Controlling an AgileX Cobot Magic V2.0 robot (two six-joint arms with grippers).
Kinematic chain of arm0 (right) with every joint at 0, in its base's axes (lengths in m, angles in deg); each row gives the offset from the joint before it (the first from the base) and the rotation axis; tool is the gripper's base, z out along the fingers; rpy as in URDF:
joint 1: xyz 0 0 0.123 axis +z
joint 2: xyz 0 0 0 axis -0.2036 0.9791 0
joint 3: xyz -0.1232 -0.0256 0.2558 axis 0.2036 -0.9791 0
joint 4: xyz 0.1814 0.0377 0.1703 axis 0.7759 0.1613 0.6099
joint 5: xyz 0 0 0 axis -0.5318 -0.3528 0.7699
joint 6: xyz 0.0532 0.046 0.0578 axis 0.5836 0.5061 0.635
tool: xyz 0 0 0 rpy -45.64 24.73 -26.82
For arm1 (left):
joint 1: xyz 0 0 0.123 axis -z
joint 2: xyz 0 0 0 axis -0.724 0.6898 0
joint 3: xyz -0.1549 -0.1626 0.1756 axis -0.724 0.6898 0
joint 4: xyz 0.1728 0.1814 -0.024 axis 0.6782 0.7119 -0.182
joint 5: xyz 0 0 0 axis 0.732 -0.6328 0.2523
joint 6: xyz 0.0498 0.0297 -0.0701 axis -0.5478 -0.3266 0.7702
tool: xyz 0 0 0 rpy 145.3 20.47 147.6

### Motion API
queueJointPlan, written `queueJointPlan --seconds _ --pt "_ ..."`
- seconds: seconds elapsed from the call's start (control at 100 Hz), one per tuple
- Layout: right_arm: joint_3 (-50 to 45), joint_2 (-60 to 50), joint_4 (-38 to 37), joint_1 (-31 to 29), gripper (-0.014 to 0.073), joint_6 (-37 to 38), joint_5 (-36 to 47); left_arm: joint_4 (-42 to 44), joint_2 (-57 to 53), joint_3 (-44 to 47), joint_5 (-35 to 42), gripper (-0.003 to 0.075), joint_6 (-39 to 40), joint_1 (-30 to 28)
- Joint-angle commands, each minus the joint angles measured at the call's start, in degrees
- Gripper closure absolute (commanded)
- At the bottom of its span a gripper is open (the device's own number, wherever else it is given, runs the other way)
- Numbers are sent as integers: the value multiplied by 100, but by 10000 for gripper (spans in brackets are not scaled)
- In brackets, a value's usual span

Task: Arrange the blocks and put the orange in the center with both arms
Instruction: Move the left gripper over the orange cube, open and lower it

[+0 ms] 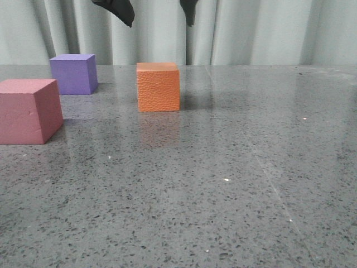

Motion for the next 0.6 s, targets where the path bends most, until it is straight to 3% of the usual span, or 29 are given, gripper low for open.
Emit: queueJointPlan --seconds 0.0,0.59 --pt "80 -60 17 -33 657 -62 493 261 -258 -195 277 92 39 43" --pt "80 -60 17 -33 657 -62 493 156 197 -183 -360 92 793 43"
